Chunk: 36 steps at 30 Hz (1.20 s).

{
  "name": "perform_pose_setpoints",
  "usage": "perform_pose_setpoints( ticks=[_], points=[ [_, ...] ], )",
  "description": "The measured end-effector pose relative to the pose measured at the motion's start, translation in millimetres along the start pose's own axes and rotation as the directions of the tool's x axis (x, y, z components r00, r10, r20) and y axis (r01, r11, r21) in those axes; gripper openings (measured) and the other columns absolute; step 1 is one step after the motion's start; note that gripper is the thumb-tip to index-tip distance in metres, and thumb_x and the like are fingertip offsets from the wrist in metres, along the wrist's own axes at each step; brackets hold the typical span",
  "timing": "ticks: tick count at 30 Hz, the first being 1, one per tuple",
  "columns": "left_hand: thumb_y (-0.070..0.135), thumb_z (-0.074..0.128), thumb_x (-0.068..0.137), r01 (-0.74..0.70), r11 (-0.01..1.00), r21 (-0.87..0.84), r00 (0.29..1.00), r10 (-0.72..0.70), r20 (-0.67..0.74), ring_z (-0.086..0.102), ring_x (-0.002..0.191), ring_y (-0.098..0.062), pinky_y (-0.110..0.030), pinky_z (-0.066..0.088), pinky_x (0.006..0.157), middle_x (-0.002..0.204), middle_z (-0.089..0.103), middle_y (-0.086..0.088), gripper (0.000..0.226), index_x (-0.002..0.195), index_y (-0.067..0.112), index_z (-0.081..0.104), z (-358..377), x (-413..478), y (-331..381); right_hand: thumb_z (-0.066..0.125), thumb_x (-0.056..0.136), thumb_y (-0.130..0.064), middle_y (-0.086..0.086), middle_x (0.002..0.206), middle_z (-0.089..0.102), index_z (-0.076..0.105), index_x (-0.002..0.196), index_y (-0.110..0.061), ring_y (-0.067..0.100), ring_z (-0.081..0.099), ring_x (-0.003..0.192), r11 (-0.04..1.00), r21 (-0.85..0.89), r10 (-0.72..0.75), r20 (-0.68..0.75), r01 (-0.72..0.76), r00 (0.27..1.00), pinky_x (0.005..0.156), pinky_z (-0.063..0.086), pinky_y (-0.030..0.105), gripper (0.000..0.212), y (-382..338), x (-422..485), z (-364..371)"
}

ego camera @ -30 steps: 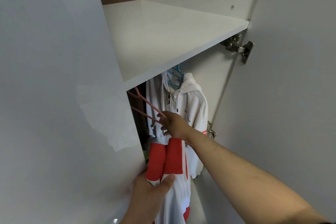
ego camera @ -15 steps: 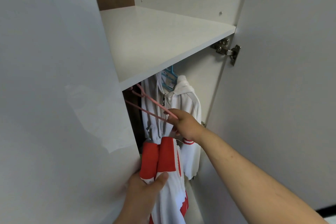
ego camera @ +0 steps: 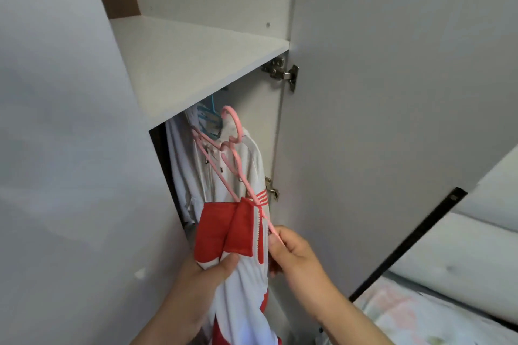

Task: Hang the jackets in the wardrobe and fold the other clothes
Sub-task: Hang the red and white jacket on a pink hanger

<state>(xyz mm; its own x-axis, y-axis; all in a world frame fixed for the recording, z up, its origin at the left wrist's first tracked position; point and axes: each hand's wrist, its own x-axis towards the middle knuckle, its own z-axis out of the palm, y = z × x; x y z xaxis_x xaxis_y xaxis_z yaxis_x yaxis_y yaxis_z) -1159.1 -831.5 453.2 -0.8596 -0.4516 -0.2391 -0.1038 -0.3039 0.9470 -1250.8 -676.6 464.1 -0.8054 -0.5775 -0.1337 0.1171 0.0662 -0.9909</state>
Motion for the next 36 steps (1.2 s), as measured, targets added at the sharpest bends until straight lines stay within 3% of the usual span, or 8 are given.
perform_pose_setpoints(
  ticks=[3, 10, 15, 22, 25, 28, 30, 36],
  points=[
    [0.022, 0.086, 0.058, -0.111, 0.991, 0.071, 0.988, 0.103, 0.111, 0.072, 0.1, -0.014, -0.02, 0.055, 0.077, 0.103, 0.077, -0.002, 0.045, 0.1, 0.035, 0.078, 5.6, -12.3, 8.6, 0.058, 0.098, -0.023, 0.002, 0.07, 0.055, 0.064, 0.087, -0.008, 0.015, 0.047, 0.063, 0.998, 0.008, -0.053, -0.134, 0.055, 0.99, 0.057, 0.043, 0.024, 0.019, -18.2, -38.6, 11.5],
    [0.041, 0.076, 0.062, -0.269, 0.955, 0.126, 0.931, 0.225, 0.288, 0.069, 0.109, -0.024, -0.051, 0.047, 0.103, 0.108, 0.076, -0.002, 0.049, 0.11, 0.033, 0.074, 13.0, -63.1, 15.1, 0.071, 0.086, -0.008, 0.003, 0.064, 0.05, 0.066, 0.082, -0.01, 0.017, 0.045, 0.061, 0.99, -0.021, -0.137, -0.376, 0.14, 0.916, 0.056, 0.043, 0.029, 0.007, -33.1, -129.6, 42.2],
    [0.054, 0.074, 0.041, -0.354, 0.911, 0.21, 0.935, 0.34, 0.1, 0.071, 0.09, -0.013, -0.036, 0.054, 0.082, 0.089, 0.075, 0.011, 0.058, 0.096, 0.037, 0.068, 17.5, -122.9, 19.7, 0.067, 0.09, 0.0, 0.002, 0.059, 0.051, 0.069, 0.071, -0.018, 0.011, 0.043, 0.053, 0.977, -0.048, -0.204, -0.476, 0.207, 0.855, 0.049, 0.039, 0.019, 0.027, -38.4, -194.9, 70.0],
    [0.048, 0.087, 0.038, -0.678, 0.567, 0.468, 0.674, 0.734, 0.087, 0.039, 0.109, -0.01, -0.039, 0.04, 0.09, 0.111, 0.036, 0.014, 0.085, 0.111, 0.033, 0.046, 27.0, -202.9, 18.4, 0.063, 0.092, 0.0, 0.005, 0.07, 0.066, 0.075, 0.086, -0.02, 0.016, 0.056, 0.067, 0.947, -0.076, -0.269, -0.72, 0.312, 0.64, 0.065, 0.046, 0.034, 0.023, -31.0, -272.0, 90.4],
    [0.045, 0.091, 0.047, -0.649, 0.679, 0.343, 0.759, 0.609, 0.23, 0.049, 0.082, 0.004, -0.026, 0.046, 0.071, 0.092, 0.042, 0.024, 0.069, 0.092, 0.052, 0.039, 44.2, -222.5, 18.7, 0.064, 0.094, -0.009, 0.006, 0.078, 0.071, 0.075, 0.092, -0.021, 0.023, 0.062, 0.073, 0.94, -0.052, -0.248, -0.782, 0.336, 0.572, 0.07, 0.05, 0.038, 0.017, -32.0, -297.8, 84.7],
    [0.04, 0.083, 0.07, -0.774, 0.571, 0.273, 0.621, 0.602, 0.501, 0.058, 0.077, 0.001, -0.019, 0.049, 0.058, 0.089, 0.051, 0.02, 0.031, 0.082, 0.042, 0.053, 65.3, -237.0, 16.7, 0.061, 0.095, -0.006, 0.014, 0.095, 0.074, 0.075, 0.1, -0.02, 0.038, 0.068, 0.094, 0.933, -0.05, -0.24, -0.826, 0.357, 0.51, 0.089, 0.052, 0.057, 0.021, -34.0, -322.6, 72.8],
    [0.048, 0.075, 0.076, -0.717, 0.675, 0.172, 0.604, 0.479, 0.638, 0.065, 0.084, -0.001, -0.02, 0.056, 0.069, 0.098, 0.057, 0.021, 0.019, 0.09, 0.045, 0.062, 80.0, -246.0, 16.8, 0.059, 0.094, -0.004, 0.016, 0.1, 0.074, 0.075, 0.103, -0.019, 0.038, 0.069, 0.1, 0.92, -0.033, -0.237, -0.84, 0.391, 0.488, 0.092, 0.053, 0.055, 0.023, -37.6, -335.5, 62.7],
    [0.03, 0.085, 0.062, -0.477, 0.875, 0.089, 0.501, 0.187, 0.845, 0.072, 0.093, -0.01, -0.025, 0.058, 0.078, 0.104, 0.069, 0.015, 0.042, 0.097, 0.049, 0.07, 141.5, -254.2, -0.4, 0.054, 0.094, 0.005, 0.015, 0.093, 0.074, 0.076, 0.102, -0.017, 0.032, 0.07, 0.088, 0.903, -0.066, -0.233, -0.906, 0.425, 0.353, 0.08, 0.058, 0.041, 0.032, -40.7, -364.5, 18.3]
  ],
)
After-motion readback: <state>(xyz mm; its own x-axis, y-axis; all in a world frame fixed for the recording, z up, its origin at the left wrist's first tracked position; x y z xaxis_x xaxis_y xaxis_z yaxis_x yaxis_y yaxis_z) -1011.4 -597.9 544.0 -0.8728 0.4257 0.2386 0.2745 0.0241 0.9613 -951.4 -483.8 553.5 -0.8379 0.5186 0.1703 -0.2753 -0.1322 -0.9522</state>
